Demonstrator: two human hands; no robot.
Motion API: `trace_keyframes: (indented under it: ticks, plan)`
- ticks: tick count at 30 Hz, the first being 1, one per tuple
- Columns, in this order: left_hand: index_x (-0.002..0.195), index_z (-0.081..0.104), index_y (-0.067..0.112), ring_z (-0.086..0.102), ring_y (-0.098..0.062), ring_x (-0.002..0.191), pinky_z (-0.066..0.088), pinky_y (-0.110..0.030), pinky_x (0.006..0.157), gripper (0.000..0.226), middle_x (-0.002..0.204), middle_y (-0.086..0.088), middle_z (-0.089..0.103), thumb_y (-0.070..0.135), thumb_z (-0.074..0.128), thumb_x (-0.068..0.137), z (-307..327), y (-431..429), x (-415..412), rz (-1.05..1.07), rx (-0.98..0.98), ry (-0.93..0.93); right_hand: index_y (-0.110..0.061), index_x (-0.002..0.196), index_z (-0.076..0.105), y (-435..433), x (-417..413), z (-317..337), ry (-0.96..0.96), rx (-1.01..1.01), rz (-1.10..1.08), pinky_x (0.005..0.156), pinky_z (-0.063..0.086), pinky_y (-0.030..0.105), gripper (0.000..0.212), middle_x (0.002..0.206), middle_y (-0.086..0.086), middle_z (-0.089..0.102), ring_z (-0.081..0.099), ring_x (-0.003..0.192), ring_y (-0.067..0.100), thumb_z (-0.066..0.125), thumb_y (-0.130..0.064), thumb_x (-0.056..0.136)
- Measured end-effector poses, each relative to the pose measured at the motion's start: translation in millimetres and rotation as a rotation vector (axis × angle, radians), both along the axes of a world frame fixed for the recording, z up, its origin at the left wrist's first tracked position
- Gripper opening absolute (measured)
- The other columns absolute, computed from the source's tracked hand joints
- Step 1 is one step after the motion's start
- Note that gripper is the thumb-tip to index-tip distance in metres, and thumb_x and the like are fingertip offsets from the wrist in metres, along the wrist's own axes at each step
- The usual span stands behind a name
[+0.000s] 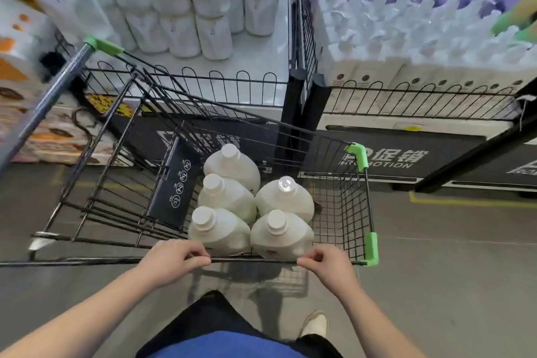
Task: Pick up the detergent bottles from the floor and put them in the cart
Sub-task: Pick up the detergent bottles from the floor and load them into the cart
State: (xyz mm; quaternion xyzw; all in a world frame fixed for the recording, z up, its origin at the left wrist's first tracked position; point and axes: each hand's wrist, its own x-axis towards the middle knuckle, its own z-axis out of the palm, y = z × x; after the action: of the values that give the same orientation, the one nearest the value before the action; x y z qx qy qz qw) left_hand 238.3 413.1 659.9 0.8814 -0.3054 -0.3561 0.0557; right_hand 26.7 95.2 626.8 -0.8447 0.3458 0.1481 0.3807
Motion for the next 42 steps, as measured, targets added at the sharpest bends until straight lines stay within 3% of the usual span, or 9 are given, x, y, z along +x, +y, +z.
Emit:
trace_keyframes:
  ticks: [5,10,14,17,22,26,32,36,42]
  plan:
    - [0.075,0.056,0.068,0.070,0.002,0.098,0.048,-0.026,0.086,0.033,0.101,0.029,0.077,0.088,0.031,0.070,-3,-46,-35,0.056,-0.012,-0.043,-0.029,0.087,0.075,-62,-25,0,0.100,-0.009,0.104,0.071,0.052,0.029,0.032,0.088,-0.014,0.072,0.065,0.086,0.005,0.082,-0.060,0.081]
    - [0.078,0.058,0.062,0.069,0.000,0.098,0.048,-0.026,0.089,0.016,0.096,0.023,0.076,0.069,0.059,0.092,2,-94,-66,0.049,-0.011,-0.037,-0.024,0.089,0.075,-104,-55,-2,0.130,-0.004,0.077,0.074,0.054,0.031,0.034,0.087,-0.011,0.073,0.066,0.085,0.008,0.084,-0.056,0.081]
    - [0.091,0.063,0.054,0.068,-0.003,0.105,0.045,-0.032,0.101,0.013,0.086,0.027,0.066,0.063,0.058,0.099,0,-128,-88,-0.019,-0.038,-0.063,-0.023,0.085,0.075,-133,-78,1,0.149,-0.007,0.025,0.074,0.053,0.030,0.029,0.087,-0.010,0.074,0.067,0.085,0.010,0.087,-0.049,0.080]
    - [0.094,0.058,0.053,0.064,-0.001,0.117,0.025,-0.047,0.124,0.014,0.106,0.027,0.071,0.065,0.053,0.101,-2,-154,-104,-0.051,-0.059,-0.047,-0.028,0.071,0.065,-153,-94,3,0.140,0.003,-0.025,0.065,0.044,0.021,0.029,0.079,-0.012,0.069,0.063,0.080,0.010,0.089,-0.039,0.081]
    - [0.096,0.062,0.050,0.062,-0.001,0.118,0.004,-0.056,0.129,0.015,0.109,0.022,0.072,0.062,0.054,0.102,5,-200,-132,-0.028,-0.072,-0.002,-0.025,0.074,0.067,-190,-122,10,0.151,-0.039,-0.017,0.060,0.037,0.014,0.026,0.074,-0.014,0.066,0.061,0.076,0.007,0.088,-0.037,0.084]
    - [0.095,0.062,0.050,0.061,0.000,0.119,0.005,-0.057,0.129,0.015,0.109,0.025,0.071,0.062,0.055,0.101,9,-237,-155,-0.024,-0.064,0.012,-0.016,0.082,0.075,-223,-149,8,0.131,-0.037,-0.036,0.067,0.044,0.022,0.026,0.077,-0.011,0.071,0.065,0.081,0.012,0.089,-0.038,0.082]
    - [0.098,0.061,0.052,0.061,-0.002,0.123,0.009,-0.054,0.129,0.016,0.118,0.026,0.072,0.067,0.053,0.099,7,-292,-197,0.001,-0.002,-0.049,-0.033,0.067,0.064,-286,-187,-2,0.098,-0.044,0.001,0.067,0.044,0.027,0.030,0.077,-0.014,0.071,0.065,0.081,0.006,0.087,-0.049,0.080]
    - [0.089,0.058,0.055,0.062,-0.001,0.123,0.011,-0.056,0.127,0.015,0.107,0.029,0.068,0.066,0.055,0.099,11,-331,-224,0.063,-0.003,-0.076,-0.036,0.063,0.055,-317,-214,0,0.045,-0.057,-0.008,0.067,0.037,0.030,0.038,0.070,-0.017,0.061,0.058,0.074,0.005,0.085,-0.049,0.083]
    - [0.094,0.060,0.054,0.060,-0.001,0.127,0.008,-0.054,0.128,0.012,0.119,0.029,0.071,0.061,0.054,0.102,6,-378,-264,0.135,-0.022,-0.109,-0.033,0.068,0.059,-365,-244,-2,0.029,-0.059,-0.023,0.060,0.036,0.028,0.033,0.071,-0.014,0.063,0.056,0.071,0.002,0.083,-0.047,0.086]
